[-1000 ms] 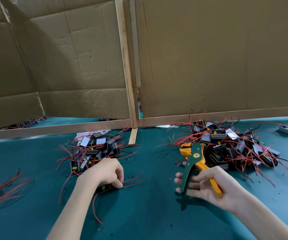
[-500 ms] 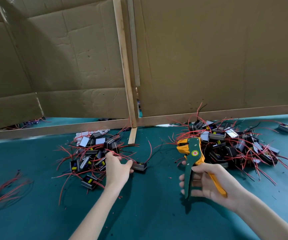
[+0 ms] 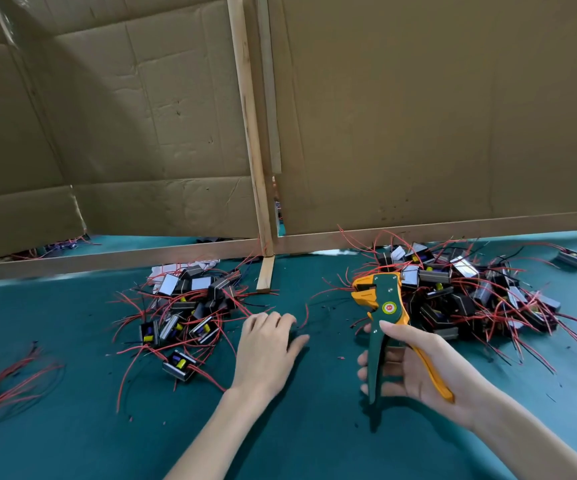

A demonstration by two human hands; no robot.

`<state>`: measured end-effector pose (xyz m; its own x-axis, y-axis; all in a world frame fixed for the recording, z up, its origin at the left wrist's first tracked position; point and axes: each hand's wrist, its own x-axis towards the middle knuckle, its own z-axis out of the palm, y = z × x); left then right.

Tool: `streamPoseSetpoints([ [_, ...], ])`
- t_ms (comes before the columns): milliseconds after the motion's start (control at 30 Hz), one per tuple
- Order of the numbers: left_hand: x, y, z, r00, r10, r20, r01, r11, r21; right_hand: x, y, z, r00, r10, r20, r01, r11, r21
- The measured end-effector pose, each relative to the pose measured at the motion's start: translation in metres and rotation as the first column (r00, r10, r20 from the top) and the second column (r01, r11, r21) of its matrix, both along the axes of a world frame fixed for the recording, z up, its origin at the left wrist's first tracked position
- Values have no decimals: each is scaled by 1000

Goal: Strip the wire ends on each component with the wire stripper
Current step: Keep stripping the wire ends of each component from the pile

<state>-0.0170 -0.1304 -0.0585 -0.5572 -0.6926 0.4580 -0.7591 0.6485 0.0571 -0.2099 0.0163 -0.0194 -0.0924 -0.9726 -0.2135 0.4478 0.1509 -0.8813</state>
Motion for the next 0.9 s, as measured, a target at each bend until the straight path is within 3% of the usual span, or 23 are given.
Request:
streamPoseSetpoints([
  [167, 8, -3, -2, 994, -28, -103, 33, 998, 48, -1, -1, -3, 1000, -4, -9, 4, 1000, 7],
  [233, 8, -2, -2, 968, -65, -244, 99, 987, 129, -2, -3, -4, 1000, 5, -23, -4, 1000, 13],
  [333, 8, 6, 4, 877, -22, -480, 205, 921, 331, 0, -5, -5, 997, 34, -70, -33, 999, 15],
  [500, 5, 14, 17, 691, 77, -719, 314, 864, 394, 5, -3, -6, 988, 116, -106, -116, 993, 11],
  [767, 13, 18, 29, 575, 112, -810, 431, 800, 417, 9, 0, -4, 977, 191, -91, -190, 982, 20],
  [900, 15, 16, 30, 559, 133, -818, 474, 758, 447, 13, 1, -2, 975, 205, -87, -201, 978, 45],
])
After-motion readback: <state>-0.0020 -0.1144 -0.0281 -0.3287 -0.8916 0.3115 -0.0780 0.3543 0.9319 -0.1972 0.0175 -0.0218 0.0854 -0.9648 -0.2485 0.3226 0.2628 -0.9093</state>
